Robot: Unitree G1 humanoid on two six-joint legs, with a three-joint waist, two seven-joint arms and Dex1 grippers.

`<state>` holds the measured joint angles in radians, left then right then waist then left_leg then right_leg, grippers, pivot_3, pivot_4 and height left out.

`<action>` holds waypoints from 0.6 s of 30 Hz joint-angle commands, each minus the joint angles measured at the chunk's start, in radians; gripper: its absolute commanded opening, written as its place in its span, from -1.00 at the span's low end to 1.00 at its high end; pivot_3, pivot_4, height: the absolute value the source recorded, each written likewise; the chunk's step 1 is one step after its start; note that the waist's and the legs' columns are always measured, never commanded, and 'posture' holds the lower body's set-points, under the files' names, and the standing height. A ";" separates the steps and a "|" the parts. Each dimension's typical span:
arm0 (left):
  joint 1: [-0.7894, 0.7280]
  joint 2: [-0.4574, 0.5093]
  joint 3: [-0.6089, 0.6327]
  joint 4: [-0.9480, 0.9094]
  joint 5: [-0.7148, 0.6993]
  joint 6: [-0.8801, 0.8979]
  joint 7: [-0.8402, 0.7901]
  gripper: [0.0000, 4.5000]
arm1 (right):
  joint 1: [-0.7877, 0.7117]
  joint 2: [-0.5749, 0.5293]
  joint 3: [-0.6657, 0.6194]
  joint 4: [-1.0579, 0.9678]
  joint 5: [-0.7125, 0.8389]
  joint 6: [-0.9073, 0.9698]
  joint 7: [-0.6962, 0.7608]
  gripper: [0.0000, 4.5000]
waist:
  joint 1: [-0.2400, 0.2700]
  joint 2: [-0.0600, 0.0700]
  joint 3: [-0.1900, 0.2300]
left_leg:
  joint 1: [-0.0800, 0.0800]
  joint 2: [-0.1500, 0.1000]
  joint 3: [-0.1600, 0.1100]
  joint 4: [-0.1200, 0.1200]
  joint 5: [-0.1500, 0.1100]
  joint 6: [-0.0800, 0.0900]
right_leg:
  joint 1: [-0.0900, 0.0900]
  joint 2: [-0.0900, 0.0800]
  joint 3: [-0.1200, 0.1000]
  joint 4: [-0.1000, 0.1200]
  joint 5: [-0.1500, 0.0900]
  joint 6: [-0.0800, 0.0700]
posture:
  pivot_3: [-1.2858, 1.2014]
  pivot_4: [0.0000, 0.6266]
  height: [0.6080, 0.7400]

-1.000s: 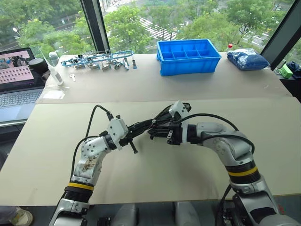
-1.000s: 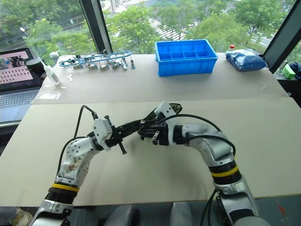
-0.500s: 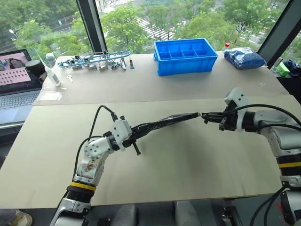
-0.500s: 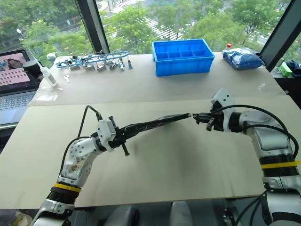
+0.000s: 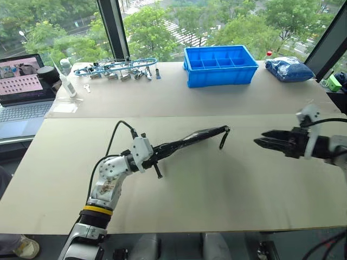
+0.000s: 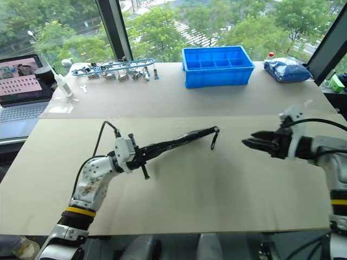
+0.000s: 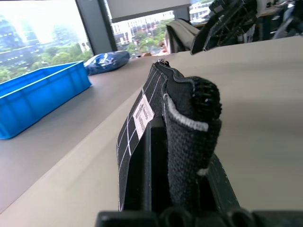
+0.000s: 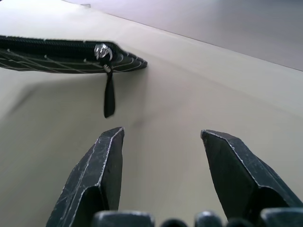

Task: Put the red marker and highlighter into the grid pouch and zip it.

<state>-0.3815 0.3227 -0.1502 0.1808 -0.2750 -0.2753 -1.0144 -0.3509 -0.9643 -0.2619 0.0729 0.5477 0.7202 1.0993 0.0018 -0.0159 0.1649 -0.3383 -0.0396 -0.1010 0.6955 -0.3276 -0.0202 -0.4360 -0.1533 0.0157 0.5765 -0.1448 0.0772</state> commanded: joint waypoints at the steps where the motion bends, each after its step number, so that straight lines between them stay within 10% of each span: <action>1: -0.074 -0.004 -0.046 0.055 0.014 -0.086 -0.104 -0.99 | 0.095 -0.008 -0.109 -0.168 0.077 -0.001 0.024 0.29 | -0.005 0.000 0.000 | 0.000 0.000 0.000 0.000 0.000 0.000 | 0.000 0.000 0.000 0.000 0.000 0.000 | 0.03 -0.52 1.00; 15: -0.276 -0.045 -0.140 0.536 0.150 -0.548 -0.298 -0.99 | 0.359 0.102 -0.227 -0.374 0.140 0.001 -0.104 0.29 | -0.001 -0.001 0.000 | 0.003 0.000 0.000 0.001 -0.001 0.001 | 0.006 0.000 0.000 -0.002 0.000 0.001 | 0.03 -0.52 1.00; 18: -0.297 -0.048 -0.117 0.603 0.139 -0.570 -0.292 -0.58 | 0.354 0.102 -0.233 -0.356 0.135 -0.007 -0.120 0.30 | 0.000 -0.001 0.000 | 0.004 0.000 0.000 0.001 -0.001 0.001 | 0.007 0.000 0.000 -0.003 0.000 0.001 | 0.03 -0.52 1.00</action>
<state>-0.6533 0.2748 -0.2901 0.7668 -0.1200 -0.8221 -1.3054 0.0117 -0.8623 -0.4506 -0.2702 0.6629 0.7270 0.9903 0.0020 -0.0165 0.1653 -0.3346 -0.0396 -0.1013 0.6965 -0.3283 -0.0190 -0.4283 -0.1533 0.0154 0.5738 -0.1446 0.0779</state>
